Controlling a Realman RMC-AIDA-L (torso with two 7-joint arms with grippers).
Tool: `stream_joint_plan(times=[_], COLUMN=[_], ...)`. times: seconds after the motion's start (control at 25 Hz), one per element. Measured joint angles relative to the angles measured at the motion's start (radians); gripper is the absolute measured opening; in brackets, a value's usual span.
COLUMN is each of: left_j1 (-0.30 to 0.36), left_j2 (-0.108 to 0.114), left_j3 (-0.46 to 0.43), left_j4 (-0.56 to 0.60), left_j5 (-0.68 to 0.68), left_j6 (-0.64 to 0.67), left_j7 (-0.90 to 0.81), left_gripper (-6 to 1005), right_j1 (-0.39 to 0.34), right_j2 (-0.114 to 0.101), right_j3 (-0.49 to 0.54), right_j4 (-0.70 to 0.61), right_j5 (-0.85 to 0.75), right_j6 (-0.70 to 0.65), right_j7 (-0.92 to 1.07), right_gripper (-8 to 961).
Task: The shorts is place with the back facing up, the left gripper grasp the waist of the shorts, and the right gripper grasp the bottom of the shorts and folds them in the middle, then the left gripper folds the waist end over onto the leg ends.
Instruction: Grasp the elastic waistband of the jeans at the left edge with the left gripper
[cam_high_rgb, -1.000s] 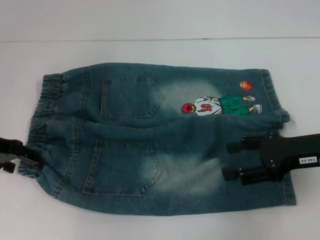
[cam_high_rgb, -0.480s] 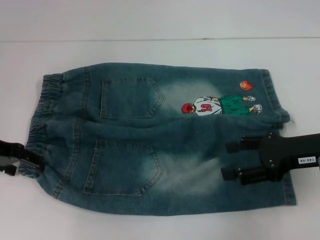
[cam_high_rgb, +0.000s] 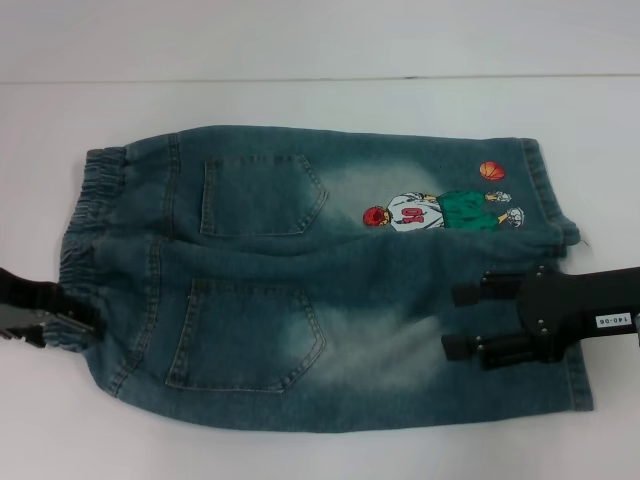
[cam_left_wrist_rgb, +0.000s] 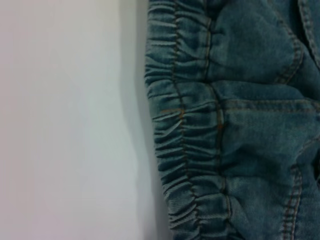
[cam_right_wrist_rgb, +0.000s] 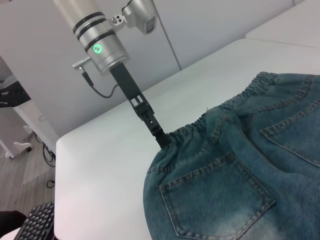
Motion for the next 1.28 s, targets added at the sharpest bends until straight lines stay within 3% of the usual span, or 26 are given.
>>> stream_joint_plan(times=[0.68,1.2,1.28], left_j1=[-0.022,-0.020,-0.020], left_j2=[-0.009,-0.023,-0.027], left_j3=[-0.002,0.000,0.000], left_j4=[0.014,0.015,0.015], left_j5=[-0.002,0.003,0.002], left_j6=[-0.002,-0.008,-0.009], left_j7=[0.001,0.045,0.048], left_gripper=[838,777,699], right_j1=[0.001,0.002,0.002], right_j2=[-0.003,-0.002,-0.001], right_j3=[0.000,0.000,0.000], right_j4=[0.001,0.001,0.001], right_j5=[0.000,0.000,0.000], right_j6=[0.000,0.006,0.007], right_j7=[0.000,-0.002,-0.002], right_gripper=[883,883,883])
